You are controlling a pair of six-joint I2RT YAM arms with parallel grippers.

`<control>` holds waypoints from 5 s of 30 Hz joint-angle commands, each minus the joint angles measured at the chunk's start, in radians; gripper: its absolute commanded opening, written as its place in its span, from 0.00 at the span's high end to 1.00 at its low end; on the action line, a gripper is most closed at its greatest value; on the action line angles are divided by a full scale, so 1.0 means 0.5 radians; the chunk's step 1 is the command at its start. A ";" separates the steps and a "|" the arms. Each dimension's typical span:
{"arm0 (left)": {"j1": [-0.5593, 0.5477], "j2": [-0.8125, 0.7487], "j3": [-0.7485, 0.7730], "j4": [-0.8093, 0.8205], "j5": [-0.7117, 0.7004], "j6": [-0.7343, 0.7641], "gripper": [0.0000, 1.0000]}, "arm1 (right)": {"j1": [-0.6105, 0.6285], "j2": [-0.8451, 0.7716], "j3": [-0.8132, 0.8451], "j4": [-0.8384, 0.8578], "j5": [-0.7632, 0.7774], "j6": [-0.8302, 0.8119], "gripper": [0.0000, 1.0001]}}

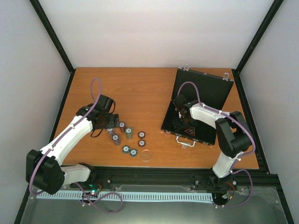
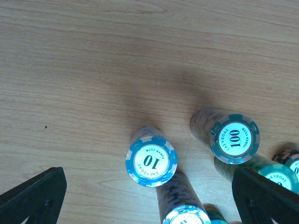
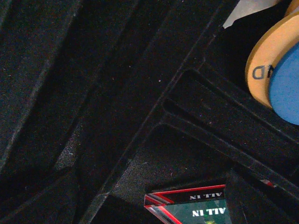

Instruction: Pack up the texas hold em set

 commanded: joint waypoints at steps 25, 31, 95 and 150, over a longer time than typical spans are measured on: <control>-0.008 -0.010 -0.014 0.064 0.027 0.007 0.00 | 0.005 -0.172 0.088 -0.327 0.155 0.006 0.09; -0.008 -0.003 -0.010 0.064 0.019 0.018 0.00 | 0.005 -0.156 0.068 -0.338 0.120 -0.007 0.08; -0.008 -0.052 -0.070 0.060 -0.007 -0.047 0.00 | -0.194 -0.212 0.093 -0.054 -0.343 -0.065 0.08; -0.008 -0.074 -0.043 0.080 -0.056 -0.037 0.00 | 0.003 -0.171 0.170 -0.094 -0.673 0.026 0.17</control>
